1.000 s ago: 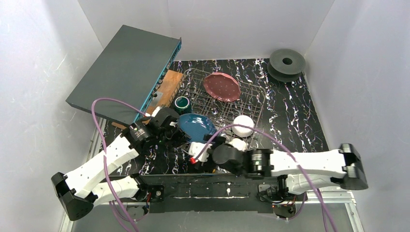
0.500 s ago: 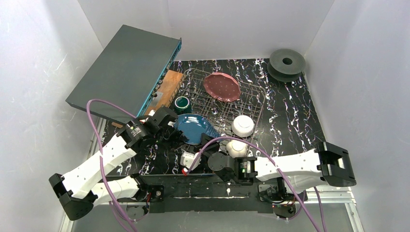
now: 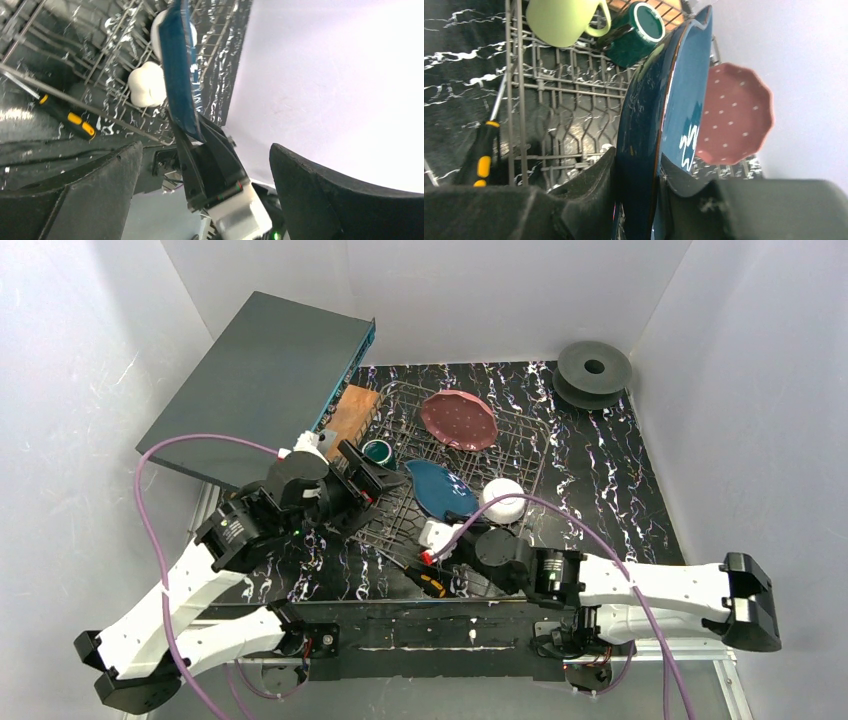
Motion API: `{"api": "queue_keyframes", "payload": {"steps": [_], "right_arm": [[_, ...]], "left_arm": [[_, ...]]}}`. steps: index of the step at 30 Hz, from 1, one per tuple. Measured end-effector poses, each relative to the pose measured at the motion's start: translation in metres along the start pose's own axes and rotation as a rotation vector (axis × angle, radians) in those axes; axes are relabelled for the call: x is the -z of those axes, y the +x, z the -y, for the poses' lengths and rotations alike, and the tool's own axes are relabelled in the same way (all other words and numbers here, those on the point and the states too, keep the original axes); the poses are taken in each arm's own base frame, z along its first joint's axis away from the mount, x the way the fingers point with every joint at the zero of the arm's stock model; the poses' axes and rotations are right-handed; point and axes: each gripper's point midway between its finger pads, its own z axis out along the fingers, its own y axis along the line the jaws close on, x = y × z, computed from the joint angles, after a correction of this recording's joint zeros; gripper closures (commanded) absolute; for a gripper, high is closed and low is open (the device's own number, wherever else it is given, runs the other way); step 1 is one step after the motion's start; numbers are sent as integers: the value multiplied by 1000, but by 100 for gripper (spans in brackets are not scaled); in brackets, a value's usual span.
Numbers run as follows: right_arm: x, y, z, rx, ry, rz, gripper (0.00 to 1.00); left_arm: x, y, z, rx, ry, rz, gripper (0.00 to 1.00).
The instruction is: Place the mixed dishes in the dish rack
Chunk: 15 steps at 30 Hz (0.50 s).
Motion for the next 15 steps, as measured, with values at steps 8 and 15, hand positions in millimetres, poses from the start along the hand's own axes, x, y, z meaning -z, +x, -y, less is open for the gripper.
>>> {"api": "queue_keyframes", "payload": {"steps": [8,15], "right_arm": [[2,38,4,-347,-158,-39,99],[3,49,-7,-670,-368,-45,99]], "left_arm": [[44,-7,45,-235,324,45,2],[99,-16,59,-391,503,127,2]]}}
